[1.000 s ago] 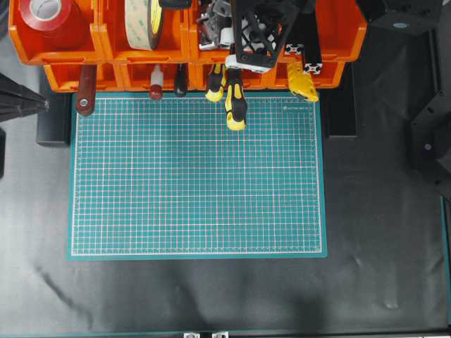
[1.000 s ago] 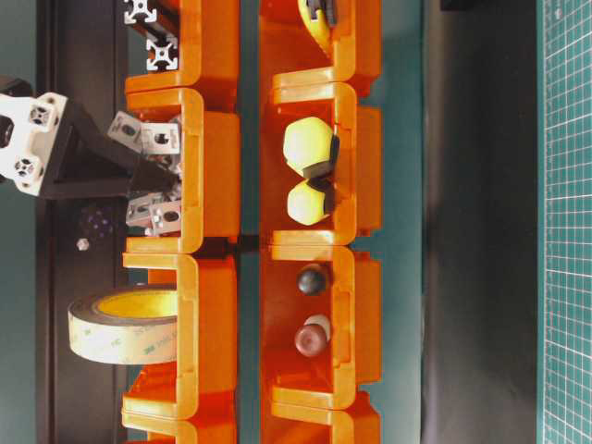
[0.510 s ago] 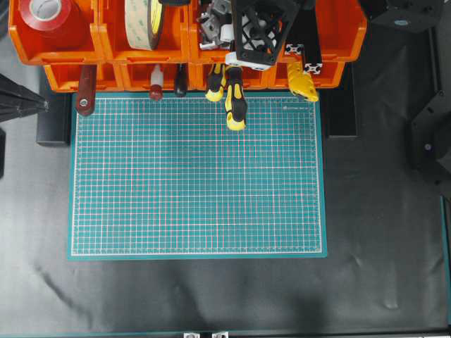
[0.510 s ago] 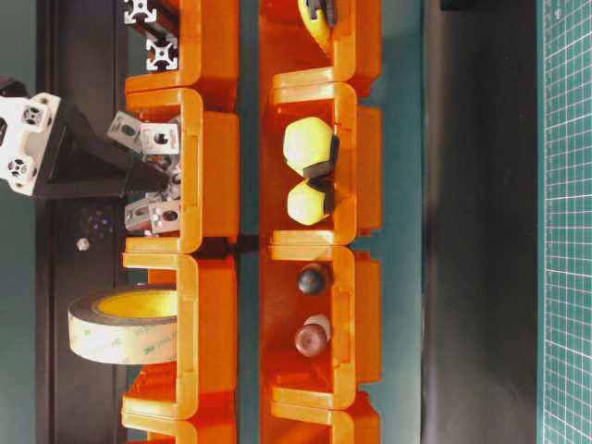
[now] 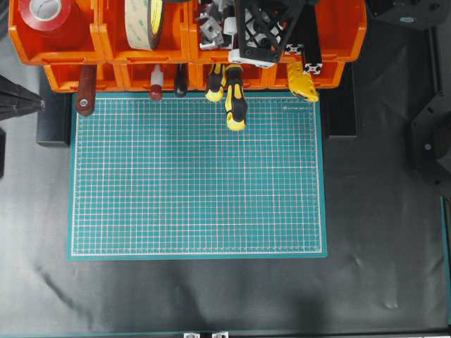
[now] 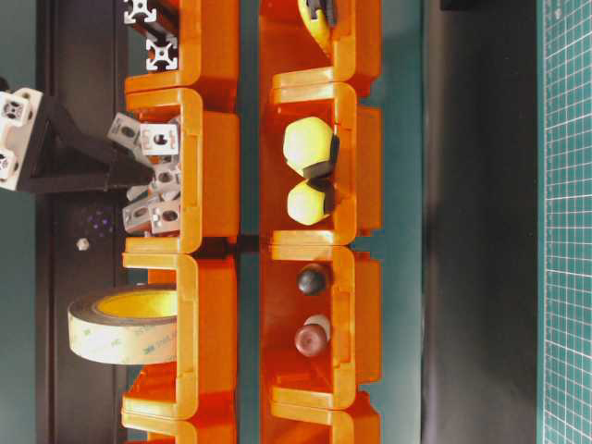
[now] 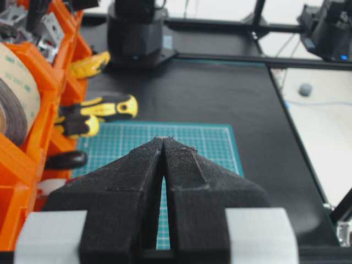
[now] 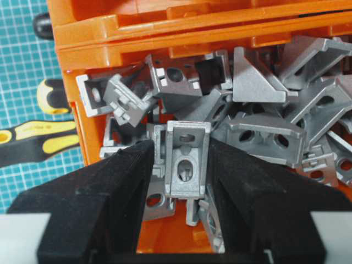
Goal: Pick corner brachets from container rack with right arm.
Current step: 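Lower the open right gripper into the bin onto a bracket, then close the right gripper on one grey corner bracket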
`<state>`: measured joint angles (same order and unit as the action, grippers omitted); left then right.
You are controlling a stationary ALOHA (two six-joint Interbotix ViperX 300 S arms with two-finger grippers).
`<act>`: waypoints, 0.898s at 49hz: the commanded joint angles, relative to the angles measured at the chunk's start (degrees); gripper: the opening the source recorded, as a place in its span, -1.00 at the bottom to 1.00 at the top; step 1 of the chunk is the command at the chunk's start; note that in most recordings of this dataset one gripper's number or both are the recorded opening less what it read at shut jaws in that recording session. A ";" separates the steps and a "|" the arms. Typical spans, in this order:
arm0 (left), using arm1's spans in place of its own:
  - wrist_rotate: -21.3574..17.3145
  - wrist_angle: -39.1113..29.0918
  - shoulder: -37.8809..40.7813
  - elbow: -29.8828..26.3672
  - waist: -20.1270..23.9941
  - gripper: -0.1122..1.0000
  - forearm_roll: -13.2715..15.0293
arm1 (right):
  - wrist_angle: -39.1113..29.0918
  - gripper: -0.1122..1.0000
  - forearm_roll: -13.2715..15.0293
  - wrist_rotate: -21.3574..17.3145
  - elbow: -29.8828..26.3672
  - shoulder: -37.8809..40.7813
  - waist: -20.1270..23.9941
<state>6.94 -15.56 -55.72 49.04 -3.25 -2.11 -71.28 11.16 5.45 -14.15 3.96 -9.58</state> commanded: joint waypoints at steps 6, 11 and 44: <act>0.18 0.35 0.26 -0.88 -0.09 -0.80 -0.18 | -0.44 -0.22 0.26 -0.09 -2.46 -1.23 0.44; 0.18 0.26 0.26 -0.88 -0.18 -0.80 -0.18 | -0.53 -0.24 0.26 -0.09 -3.25 -1.23 0.53; 0.18 0.35 -1.05 -1.05 -0.18 -0.80 -0.18 | -5.89 -0.36 2.46 0.09 -9.23 -1.14 3.34</act>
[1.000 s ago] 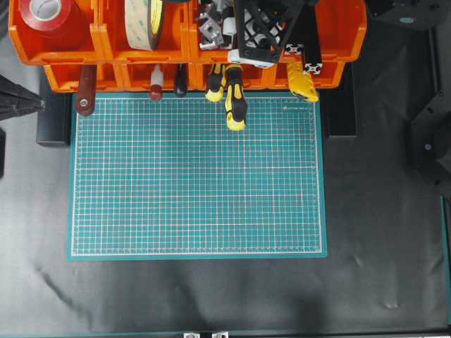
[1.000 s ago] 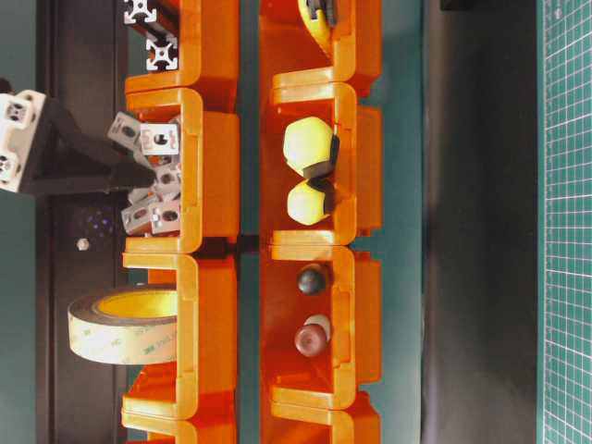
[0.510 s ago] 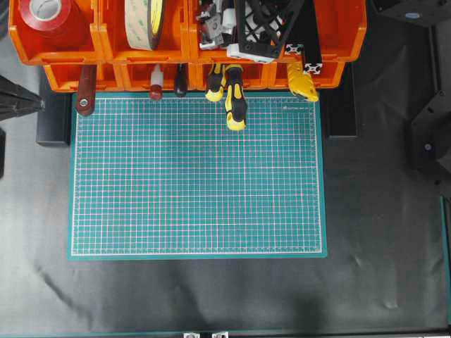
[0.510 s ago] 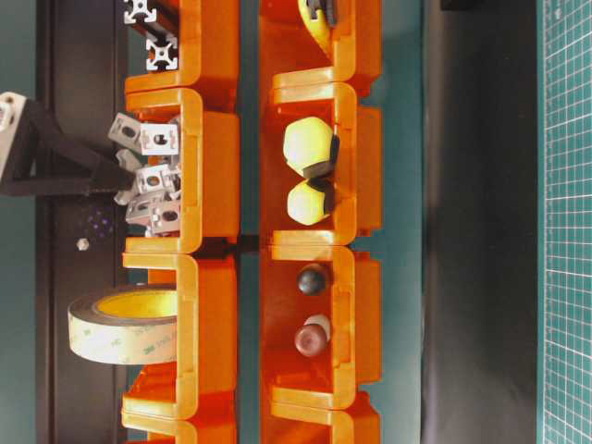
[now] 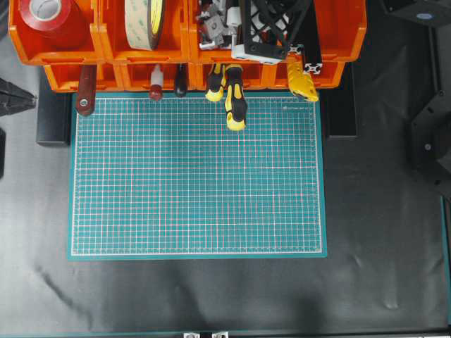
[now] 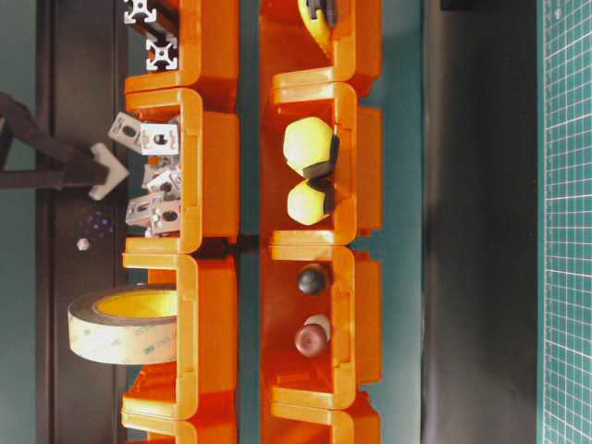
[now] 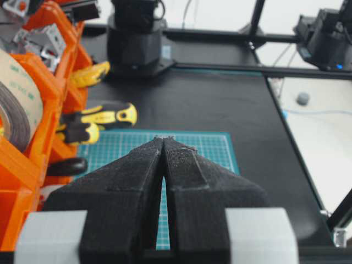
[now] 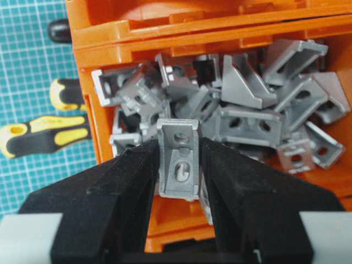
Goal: Pick corner brachets from container rack with right arm.
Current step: 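Close the right gripper on one grey corner bracket, then lift the bracket out and carry it over the teal mat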
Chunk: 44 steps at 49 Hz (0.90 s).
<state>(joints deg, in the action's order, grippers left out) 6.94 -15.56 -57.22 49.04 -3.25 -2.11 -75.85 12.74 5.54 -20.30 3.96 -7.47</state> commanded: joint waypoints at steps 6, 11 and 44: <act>0.18 0.35 0.35 -1.05 -0.18 -0.80 -0.18 | -4.92 -0.36 2.46 0.00 -6.94 -0.88 3.08; 0.18 0.26 0.18 -1.05 -0.18 -0.80 -0.18 | -7.73 -0.36 3.34 -0.53 -10.81 -0.62 5.27; 0.18 -0.70 -0.18 -1.14 -0.26 -0.80 -0.18 | -2.20 -0.36 7.38 -16.00 4.92 -14.33 22.15</act>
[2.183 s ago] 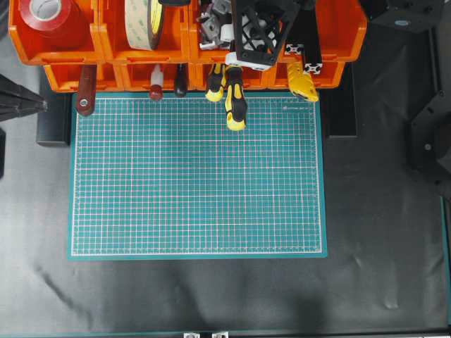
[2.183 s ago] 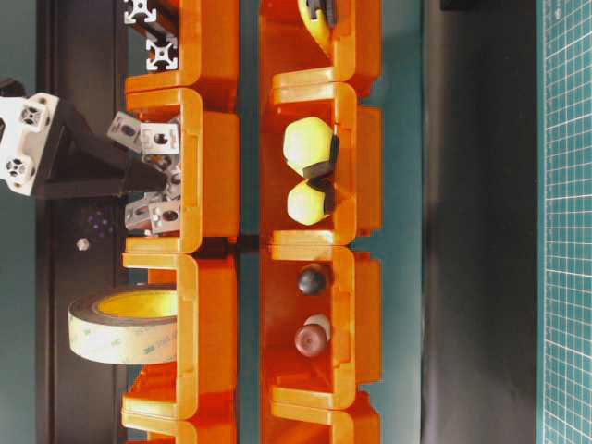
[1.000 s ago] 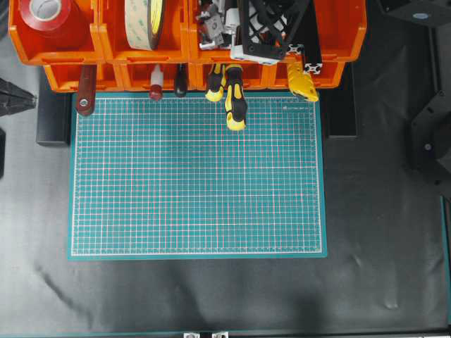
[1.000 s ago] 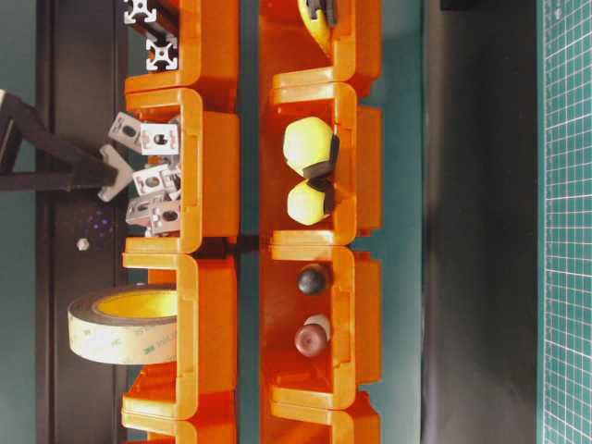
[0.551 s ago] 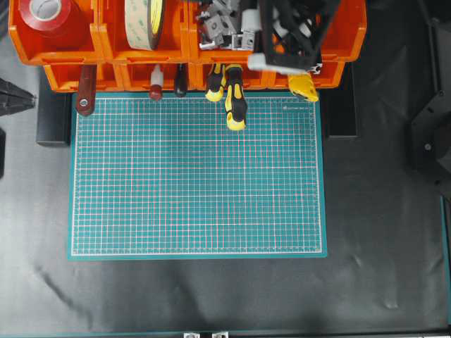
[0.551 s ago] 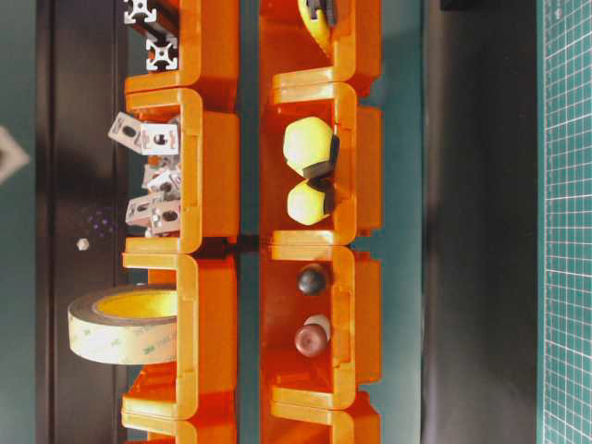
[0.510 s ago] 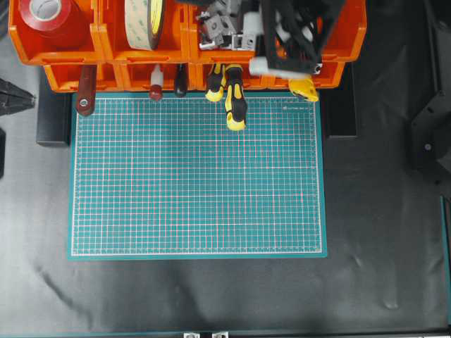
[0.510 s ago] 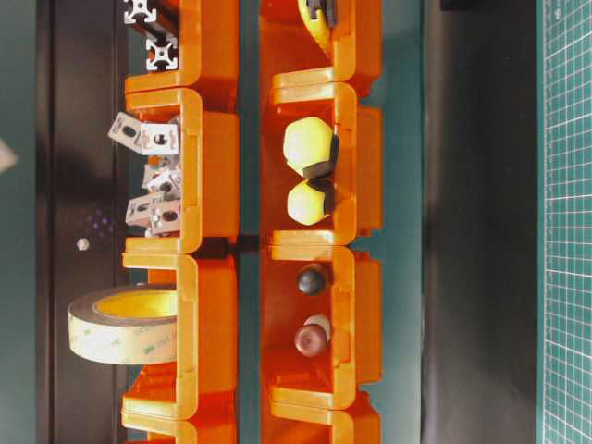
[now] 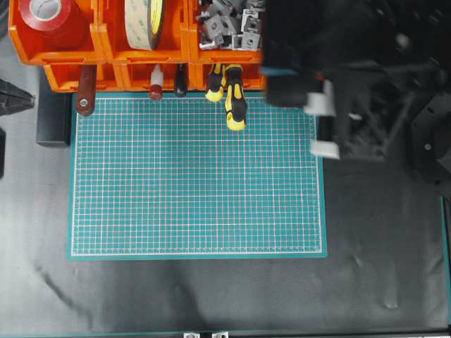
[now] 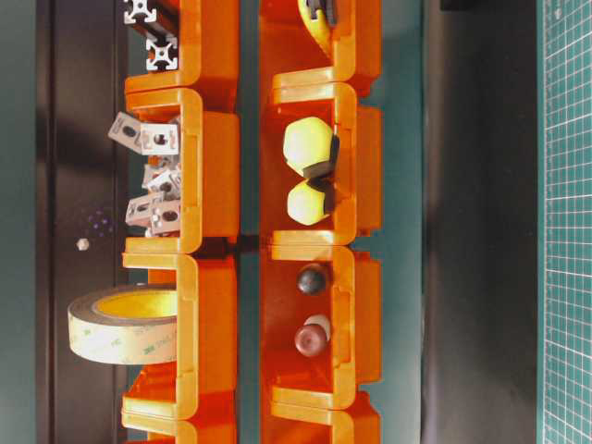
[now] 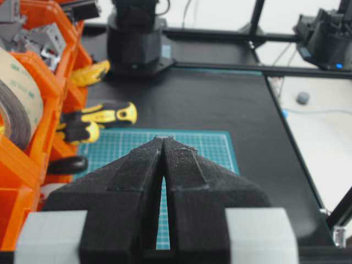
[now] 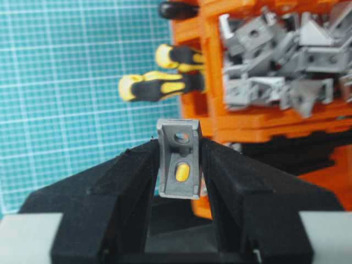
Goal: Pick corner brachets from container rack with right arm.
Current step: 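Lift the bracket out and carry it over the teal mat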
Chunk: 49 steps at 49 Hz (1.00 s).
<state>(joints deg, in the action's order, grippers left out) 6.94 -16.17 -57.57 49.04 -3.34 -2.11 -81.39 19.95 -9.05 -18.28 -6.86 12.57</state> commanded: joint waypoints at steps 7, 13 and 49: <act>0.18 -0.18 0.09 -1.14 -0.35 -0.80 -0.18 | 11.87 -0.36 0.18 -6.68 11.95 -8.61 6.24; 0.18 -0.09 0.09 -1.32 -0.62 -0.80 -0.18 | 20.57 -0.36 0.26 -12.39 20.83 -11.51 9.58; 0.00 -0.09 0.09 -1.32 -2.46 -0.80 -0.18 | 50.36 -0.36 0.53 -24.17 44.82 -2.99 10.20</act>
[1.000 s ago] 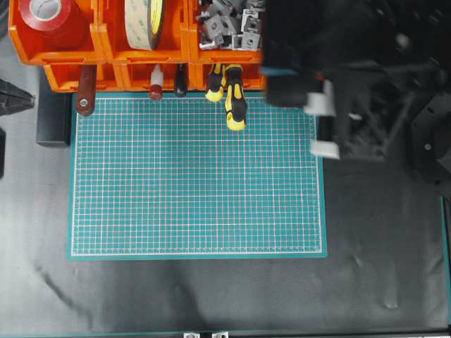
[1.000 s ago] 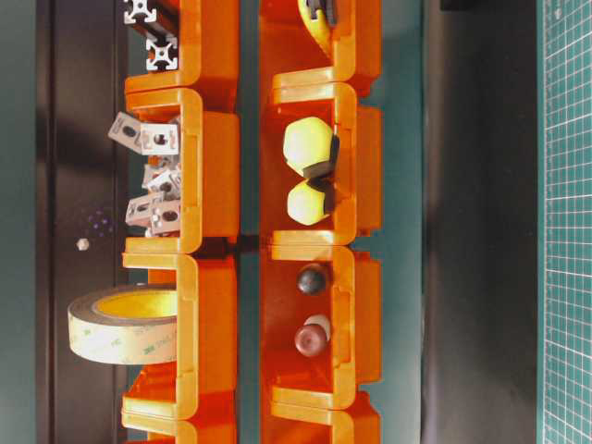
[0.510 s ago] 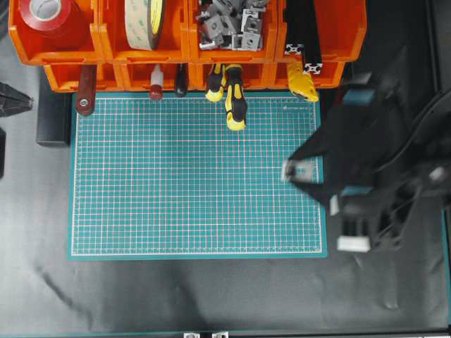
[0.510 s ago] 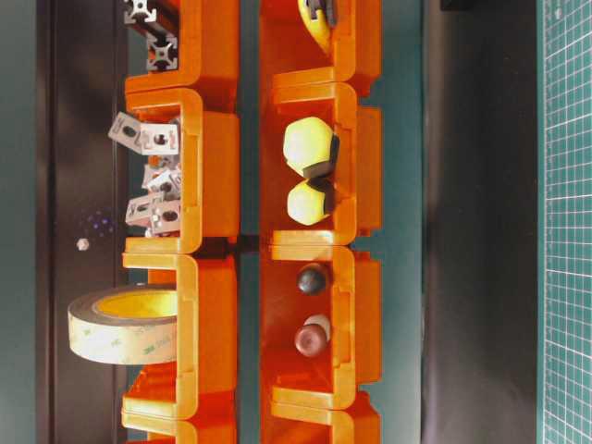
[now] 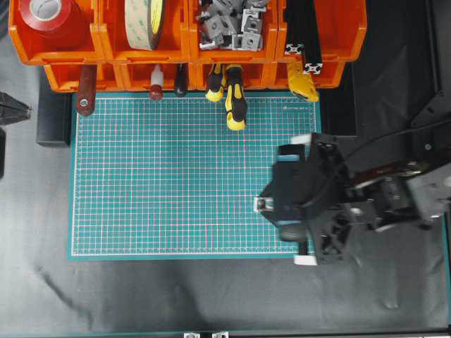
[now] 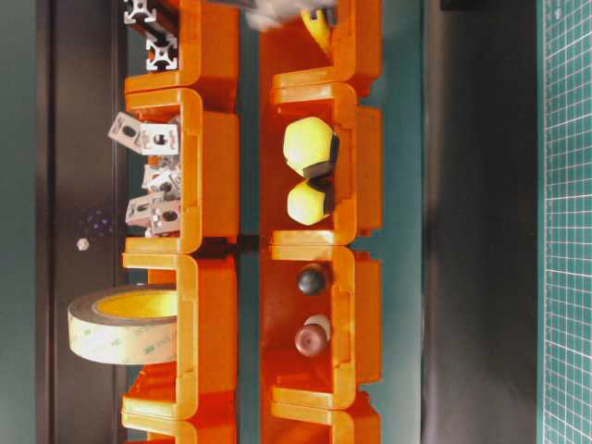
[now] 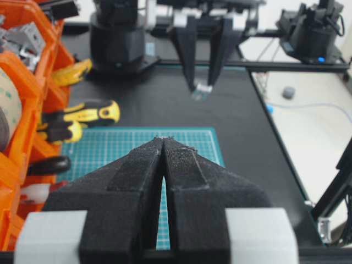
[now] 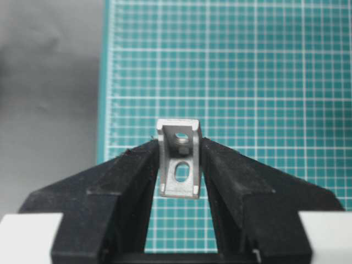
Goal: Pick corner brachets from container rack with right arm.
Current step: 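Lift the bracket out and carry it over the teal mat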
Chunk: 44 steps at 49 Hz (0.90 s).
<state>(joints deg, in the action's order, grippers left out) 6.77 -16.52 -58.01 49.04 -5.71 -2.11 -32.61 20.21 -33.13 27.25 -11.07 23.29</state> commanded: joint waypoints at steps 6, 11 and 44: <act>0.26 0.26 0.44 -1.32 -0.26 -0.80 -0.18 | 5.45 -0.36 0.26 0.00 -0.88 5.36 -1.32; 0.26 0.26 0.26 -1.32 -0.18 -0.80 -0.18 | 8.70 -0.36 0.35 -0.09 -0.97 9.67 -1.76; 0.26 0.53 0.18 -1.32 -0.26 -0.80 -0.18 | 13.97 -0.36 0.35 0.35 -3.69 19.16 -5.89</act>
<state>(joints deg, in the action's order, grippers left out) 6.94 -16.52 -58.10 49.04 -5.80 -2.11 -19.78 20.39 -32.87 24.61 8.79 18.02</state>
